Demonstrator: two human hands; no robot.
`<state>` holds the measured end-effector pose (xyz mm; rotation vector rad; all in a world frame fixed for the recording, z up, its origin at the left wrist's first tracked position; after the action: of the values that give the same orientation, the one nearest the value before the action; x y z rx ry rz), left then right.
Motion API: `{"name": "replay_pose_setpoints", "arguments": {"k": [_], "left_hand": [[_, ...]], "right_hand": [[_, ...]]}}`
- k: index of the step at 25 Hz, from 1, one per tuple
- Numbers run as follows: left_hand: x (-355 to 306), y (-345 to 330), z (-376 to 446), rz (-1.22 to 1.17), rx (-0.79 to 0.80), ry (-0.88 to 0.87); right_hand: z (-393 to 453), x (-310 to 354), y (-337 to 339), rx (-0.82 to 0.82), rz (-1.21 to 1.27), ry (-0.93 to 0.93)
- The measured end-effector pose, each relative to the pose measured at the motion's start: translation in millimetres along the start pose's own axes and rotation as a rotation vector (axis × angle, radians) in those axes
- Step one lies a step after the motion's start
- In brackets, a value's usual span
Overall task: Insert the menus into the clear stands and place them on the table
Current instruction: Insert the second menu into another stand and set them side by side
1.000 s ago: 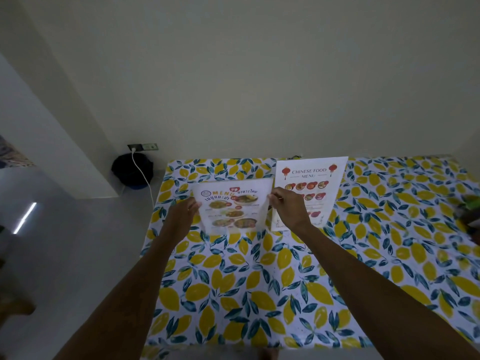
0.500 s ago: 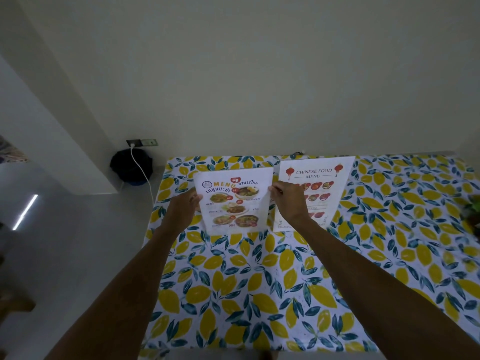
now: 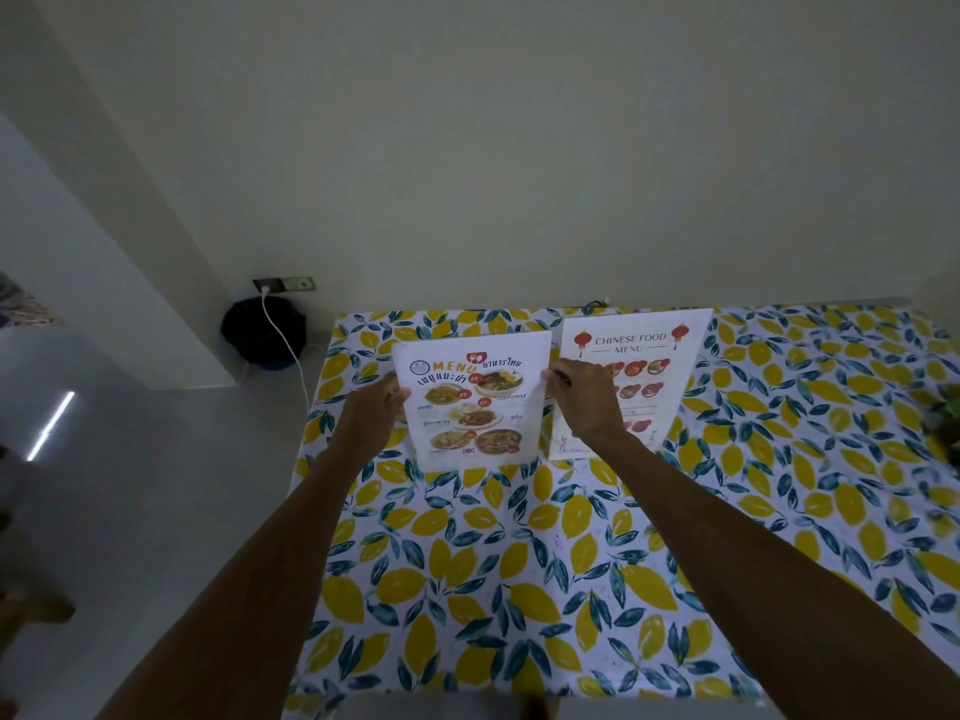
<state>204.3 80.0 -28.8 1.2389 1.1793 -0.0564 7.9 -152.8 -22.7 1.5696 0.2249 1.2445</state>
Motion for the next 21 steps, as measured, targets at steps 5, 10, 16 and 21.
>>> {"name": "replay_pose_setpoints", "arguments": {"k": [5,10,16,21], "left_hand": [[-1,0,2,0.066,-0.011,0.001],[-8,-3,8,0.150,-0.039,0.036],[-6,-5,14,0.146,-0.069,0.047],[-3,-8,11,0.076,-0.111,0.074]], "right_hand": [[3,3,0,0.018,0.013,-0.045],[5,6,-1,0.001,0.027,-0.095],[3,9,-8,-0.008,0.039,-0.104],[-6,11,-12,-0.052,0.039,-0.112]]}}
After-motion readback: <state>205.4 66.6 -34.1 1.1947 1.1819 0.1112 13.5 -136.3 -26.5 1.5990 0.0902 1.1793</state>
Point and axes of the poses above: each hand's wrist, its own z-axis towards the middle knuckle, its own y-axis out of the back of the hand, x = y × z, the point moved 3 cm from there along z, towards the middle knuckle, and after that the axes turned 9 degrees about x, right-handed, at the moved point
